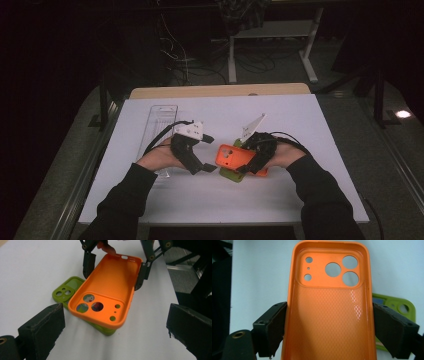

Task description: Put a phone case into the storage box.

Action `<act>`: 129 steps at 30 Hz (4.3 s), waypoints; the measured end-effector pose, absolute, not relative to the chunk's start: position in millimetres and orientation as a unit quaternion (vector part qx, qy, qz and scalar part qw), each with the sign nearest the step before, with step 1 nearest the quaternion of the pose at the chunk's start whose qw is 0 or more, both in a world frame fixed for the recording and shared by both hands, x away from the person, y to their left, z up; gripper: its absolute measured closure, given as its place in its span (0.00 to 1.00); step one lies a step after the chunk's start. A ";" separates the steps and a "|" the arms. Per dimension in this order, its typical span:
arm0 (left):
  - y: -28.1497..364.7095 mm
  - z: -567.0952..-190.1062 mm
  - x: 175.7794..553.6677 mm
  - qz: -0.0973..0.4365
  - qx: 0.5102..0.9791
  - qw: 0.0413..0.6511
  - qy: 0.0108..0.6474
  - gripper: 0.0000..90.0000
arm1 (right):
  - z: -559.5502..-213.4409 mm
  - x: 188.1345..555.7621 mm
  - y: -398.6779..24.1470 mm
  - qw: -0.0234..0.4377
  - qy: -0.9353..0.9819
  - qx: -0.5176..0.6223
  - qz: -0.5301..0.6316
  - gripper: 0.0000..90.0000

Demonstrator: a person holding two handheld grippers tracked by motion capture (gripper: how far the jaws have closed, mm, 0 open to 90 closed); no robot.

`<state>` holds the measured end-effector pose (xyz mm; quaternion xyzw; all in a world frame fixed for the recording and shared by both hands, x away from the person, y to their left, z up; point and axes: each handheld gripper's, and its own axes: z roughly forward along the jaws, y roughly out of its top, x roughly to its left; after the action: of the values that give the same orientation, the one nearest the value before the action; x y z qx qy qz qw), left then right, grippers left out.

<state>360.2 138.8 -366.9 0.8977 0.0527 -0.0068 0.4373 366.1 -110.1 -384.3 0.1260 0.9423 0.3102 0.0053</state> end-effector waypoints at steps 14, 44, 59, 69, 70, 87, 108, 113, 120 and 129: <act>129.2 -377.3 357.5 -0.010 0.917 0.399 0.019 0.02 | -382.1 352.3 -88.1 -0.011 0.949 0.079 0.305 0.16; 114.8 -391.2 348.7 -0.041 0.931 0.363 -0.009 0.15 | -373.6 342.2 -75.3 -0.014 0.950 0.040 0.310 0.16; 115.1 -391.0 350.6 -0.065 0.931 0.359 0.004 0.18 | -377.4 340.3 -76.2 -0.018 0.947 0.043 0.317 0.14; 121.1 -389.8 352.4 -0.045 0.932 0.356 0.044 0.18 | -365.9 339.3 -99.0 0.007 0.934 0.089 0.347 0.05; 121.9 -389.6 352.3 -0.041 0.932 0.356 0.048 0.18 | -364.9 340.7 -104.3 0.013 0.930 0.102 0.354 0.05; 126.1 -391.9 350.4 0.043 0.916 0.357 0.178 0.18 | -379.9 332.9 -156.7 0.073 0.867 0.308 0.384 0.04; 129.2 -391.2 349.4 0.061 0.897 0.361 0.248 0.18 | -423.5 313.8 -139.1 0.105 0.809 0.413 0.405 0.06; 129.5 -391.0 350.1 0.065 0.895 0.363 0.251 0.18 | -424.9 317.0 -140.2 0.112 0.810 0.408 0.405 0.06; 128.1 -391.7 349.1 0.061 0.896 0.362 0.249 0.18 | -424.1 317.1 -138.9 0.142 0.824 0.386 0.389 0.06; 127.9 -392.1 349.0 0.053 0.897 0.363 0.245 0.18 | -423.0 313.6 -134.8 0.210 0.844 0.337 0.361 0.06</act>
<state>349.0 127.9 -392.1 0.8973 0.2455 0.0526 0.3632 313.6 -134.8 -423.0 0.3369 0.8437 0.3614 0.2101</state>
